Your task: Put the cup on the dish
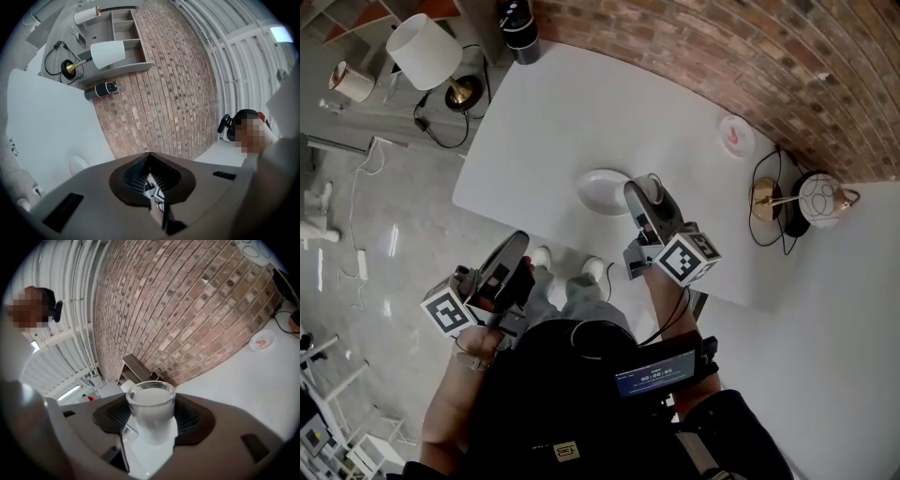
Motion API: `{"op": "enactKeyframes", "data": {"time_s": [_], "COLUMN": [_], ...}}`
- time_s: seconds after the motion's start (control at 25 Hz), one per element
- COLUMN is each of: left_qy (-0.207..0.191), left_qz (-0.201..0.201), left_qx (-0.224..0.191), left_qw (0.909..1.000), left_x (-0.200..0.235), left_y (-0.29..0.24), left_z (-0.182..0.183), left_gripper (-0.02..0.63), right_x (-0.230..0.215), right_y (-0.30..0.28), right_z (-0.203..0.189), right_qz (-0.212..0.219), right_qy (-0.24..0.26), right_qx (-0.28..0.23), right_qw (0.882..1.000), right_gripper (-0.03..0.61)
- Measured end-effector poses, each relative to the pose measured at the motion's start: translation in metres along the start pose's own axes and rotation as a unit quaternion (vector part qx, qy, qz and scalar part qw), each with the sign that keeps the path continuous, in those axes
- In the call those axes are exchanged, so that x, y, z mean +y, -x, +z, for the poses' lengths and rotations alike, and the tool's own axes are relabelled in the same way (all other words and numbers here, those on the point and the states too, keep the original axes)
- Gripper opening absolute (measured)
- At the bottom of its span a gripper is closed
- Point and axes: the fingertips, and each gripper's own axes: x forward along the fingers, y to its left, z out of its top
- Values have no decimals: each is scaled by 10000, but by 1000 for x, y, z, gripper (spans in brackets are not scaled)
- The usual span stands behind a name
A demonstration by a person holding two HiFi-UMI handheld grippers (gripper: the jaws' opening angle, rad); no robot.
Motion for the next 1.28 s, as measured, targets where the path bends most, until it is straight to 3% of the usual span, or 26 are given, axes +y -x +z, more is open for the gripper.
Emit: {"op": "enactKeyframes", "data": {"time_s": [0.28, 0.64, 1.04, 1.28], "left_qy": [-77, -99, 42, 73], "left_qz": [357, 741, 1062, 1138], "left_qx": [-244, -532, -909, -1174], "left_qw": [9990, 9958, 9902, 9865], "left_x": [9, 21, 32, 33], "left_y": [15, 37, 63, 75], "left_z": [-2, -3, -15, -16], "left_gripper": [5, 5, 5, 5], "right_x": [-39, -78, -111, -118], "right_y": [-30, -48, -58, -64], "right_z": [-47, -102, -142, -149], "right_qz": [-314, -574, -801, -832], "right_qy": [1170, 2332, 2815, 2959], "right_qx": [810, 1534, 1980, 2019], "right_qw": [9893, 9585, 9355, 9299], "right_gripper": [270, 270, 270, 270]}}
